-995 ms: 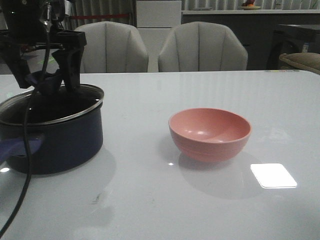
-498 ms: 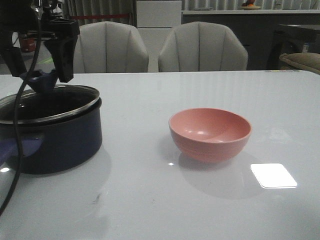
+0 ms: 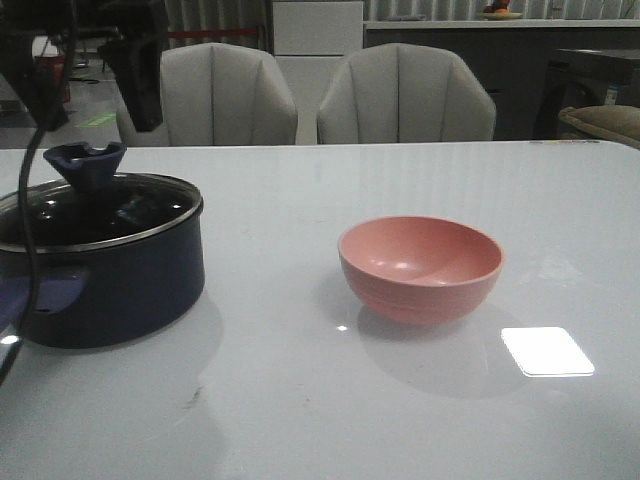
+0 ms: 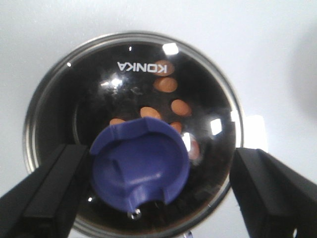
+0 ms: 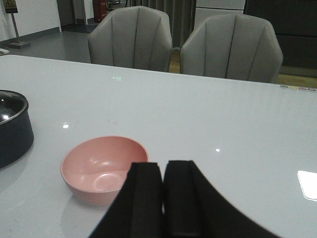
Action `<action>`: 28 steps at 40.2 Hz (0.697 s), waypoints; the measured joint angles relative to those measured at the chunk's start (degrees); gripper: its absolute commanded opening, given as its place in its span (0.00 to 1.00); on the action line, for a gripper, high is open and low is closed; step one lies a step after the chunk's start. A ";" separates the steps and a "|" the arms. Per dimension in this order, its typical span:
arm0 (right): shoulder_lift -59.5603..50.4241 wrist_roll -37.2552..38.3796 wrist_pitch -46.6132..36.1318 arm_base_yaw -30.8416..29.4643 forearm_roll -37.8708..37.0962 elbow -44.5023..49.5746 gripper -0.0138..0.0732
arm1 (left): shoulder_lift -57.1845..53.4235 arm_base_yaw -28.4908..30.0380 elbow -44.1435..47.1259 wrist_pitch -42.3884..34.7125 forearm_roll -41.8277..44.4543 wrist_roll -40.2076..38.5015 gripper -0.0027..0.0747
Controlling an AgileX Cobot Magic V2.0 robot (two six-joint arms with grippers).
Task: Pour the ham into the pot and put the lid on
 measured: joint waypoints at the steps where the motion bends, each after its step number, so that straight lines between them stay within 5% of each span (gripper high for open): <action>1: 0.00 0.00 0.00 0.00 0.00 0.00 0.33 | -0.79 0.00 0.00 0.00 -0.12 0.13 0.79; 12: 0.00 0.00 0.00 0.00 0.00 0.00 0.33 | -14.92 0.00 3.85 -1.48 -0.14 2.38 0.79; 28: 0.00 0.00 0.00 0.00 0.00 0.00 0.33 | -45.18 0.00 27.05 -14.16 -0.14 2.80 0.79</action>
